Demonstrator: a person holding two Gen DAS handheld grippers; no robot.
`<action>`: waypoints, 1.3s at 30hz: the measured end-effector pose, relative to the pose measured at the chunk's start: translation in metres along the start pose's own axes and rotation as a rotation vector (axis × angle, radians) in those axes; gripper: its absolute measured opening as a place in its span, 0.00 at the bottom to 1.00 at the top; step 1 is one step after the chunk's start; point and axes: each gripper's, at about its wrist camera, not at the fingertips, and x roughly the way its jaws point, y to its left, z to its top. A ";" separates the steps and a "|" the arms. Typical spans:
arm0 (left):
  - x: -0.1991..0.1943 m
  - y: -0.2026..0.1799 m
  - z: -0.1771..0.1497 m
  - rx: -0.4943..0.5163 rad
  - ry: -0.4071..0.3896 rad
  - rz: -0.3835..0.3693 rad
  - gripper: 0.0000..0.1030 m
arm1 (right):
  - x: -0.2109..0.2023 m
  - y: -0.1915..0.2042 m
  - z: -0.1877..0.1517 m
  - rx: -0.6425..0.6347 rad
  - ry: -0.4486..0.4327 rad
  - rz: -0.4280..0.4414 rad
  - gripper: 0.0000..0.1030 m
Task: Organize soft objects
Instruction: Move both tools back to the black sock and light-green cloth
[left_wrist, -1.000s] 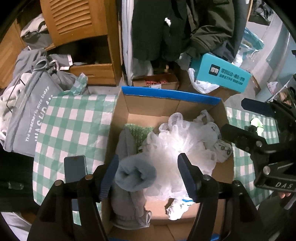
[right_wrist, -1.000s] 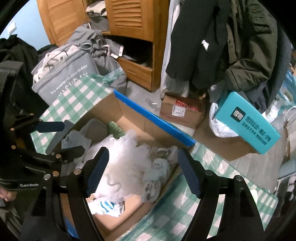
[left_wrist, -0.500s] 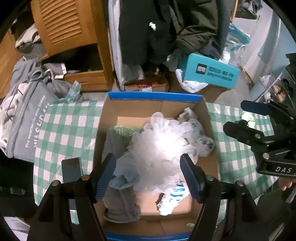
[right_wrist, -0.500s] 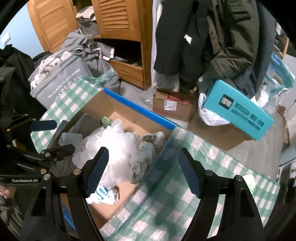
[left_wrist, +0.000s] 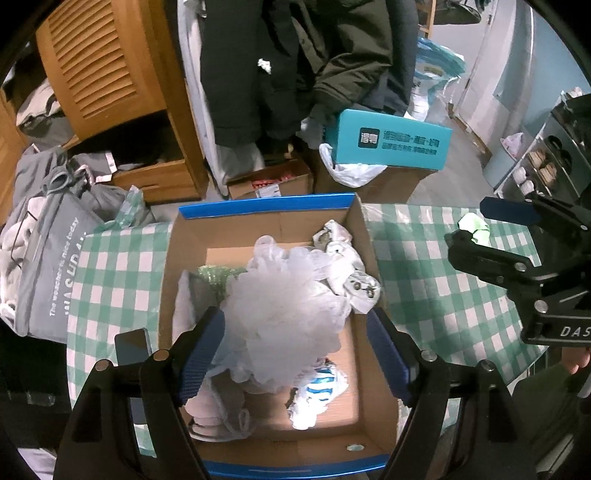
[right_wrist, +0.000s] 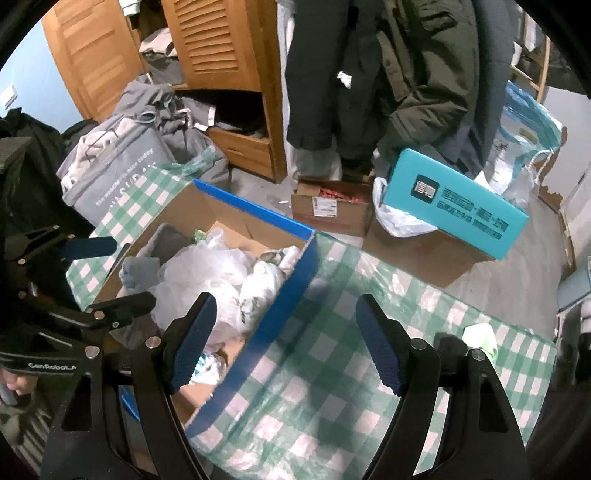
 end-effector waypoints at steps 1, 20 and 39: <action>0.001 -0.003 0.001 0.003 0.001 -0.001 0.79 | -0.002 -0.004 -0.002 0.009 0.003 0.000 0.76; 0.005 -0.080 0.014 0.127 0.012 -0.010 0.80 | -0.031 -0.070 -0.037 0.125 -0.010 -0.036 0.76; 0.039 -0.138 0.032 0.161 0.084 -0.058 0.80 | -0.049 -0.154 -0.066 0.245 -0.007 -0.115 0.76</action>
